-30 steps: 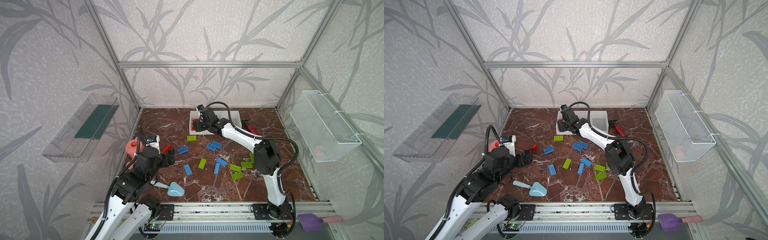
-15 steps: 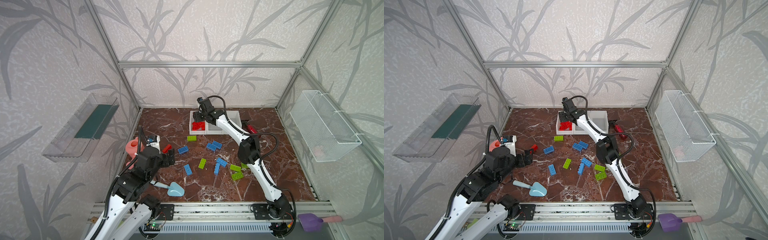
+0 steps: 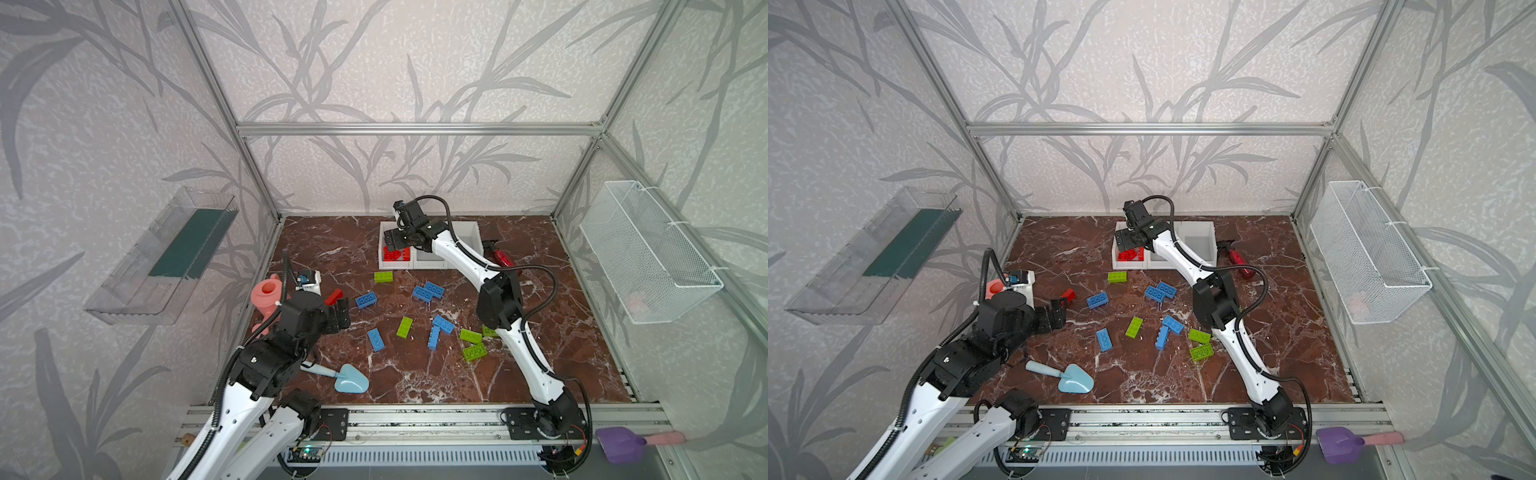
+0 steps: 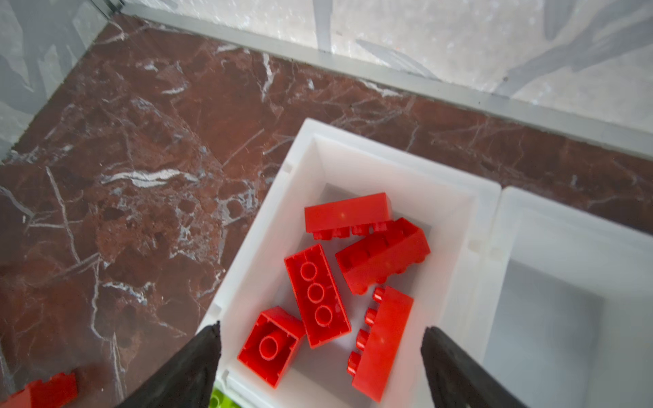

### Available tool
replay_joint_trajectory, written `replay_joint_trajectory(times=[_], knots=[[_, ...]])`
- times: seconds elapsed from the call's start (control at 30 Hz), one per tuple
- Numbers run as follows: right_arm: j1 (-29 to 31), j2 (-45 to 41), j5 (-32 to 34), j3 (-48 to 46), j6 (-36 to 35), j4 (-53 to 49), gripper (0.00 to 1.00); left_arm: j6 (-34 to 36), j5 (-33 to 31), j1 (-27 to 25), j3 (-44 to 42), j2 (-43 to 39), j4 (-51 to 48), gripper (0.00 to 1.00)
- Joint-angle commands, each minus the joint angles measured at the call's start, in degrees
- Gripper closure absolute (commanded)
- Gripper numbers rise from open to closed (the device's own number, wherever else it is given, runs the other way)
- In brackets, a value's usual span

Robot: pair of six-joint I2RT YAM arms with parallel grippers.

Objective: Sort the legos into containers by color
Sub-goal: 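Lift the red brick with the right gripper and drop it into the bin, then grasp the red brick near the watering can with the left gripper while the right withdraws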

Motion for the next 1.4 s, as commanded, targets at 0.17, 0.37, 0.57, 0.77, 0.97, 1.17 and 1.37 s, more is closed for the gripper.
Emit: replay_joint_trajectory(times=[0.17, 0.37, 0.57, 0.77, 0.97, 1.17, 1.37], knots=[[0.03, -27.73, -2.73, -32.92, 0.57, 15.99, 0.09, -5.75, -5.15, 0.58, 4.66, 9.19, -5.84, 0.03], [0.08, -47.05, -4.13, -58.59, 4.42, 25.66, 0.08, -10.18, -4.73, 1.80, 5.18, 16.09, -4.62, 0.03], [0.31, -62.57, -5.71, -81.58, 10.91, 35.20, 0.08, -14.39, -5.00, 5.37, 1.95, 22.56, 0.85, 0.06], [1.24, -72.22, -7.13, -94.33, 13.90, 37.72, 0.09, -16.25, -4.17, 9.24, 2.49, 32.17, 5.43, 0.14], [2.27, -78.06, -6.83, -105.02, 16.37, 42.56, 0.09, -13.97, -5.66, 11.64, 7.89, 44.37, 5.10, 0.14], [2.27, -77.39, -7.33, -106.84, 17.48, 45.16, 0.09, -11.74, -3.64, 14.15, 12.72, 53.87, 5.41, 0.13], [2.27, -77.74, -6.81, -107.40, 17.95, 45.53, 0.09, -11.24, -1.87, 15.99, 15.10, 59.88, 5.89, 0.14]])
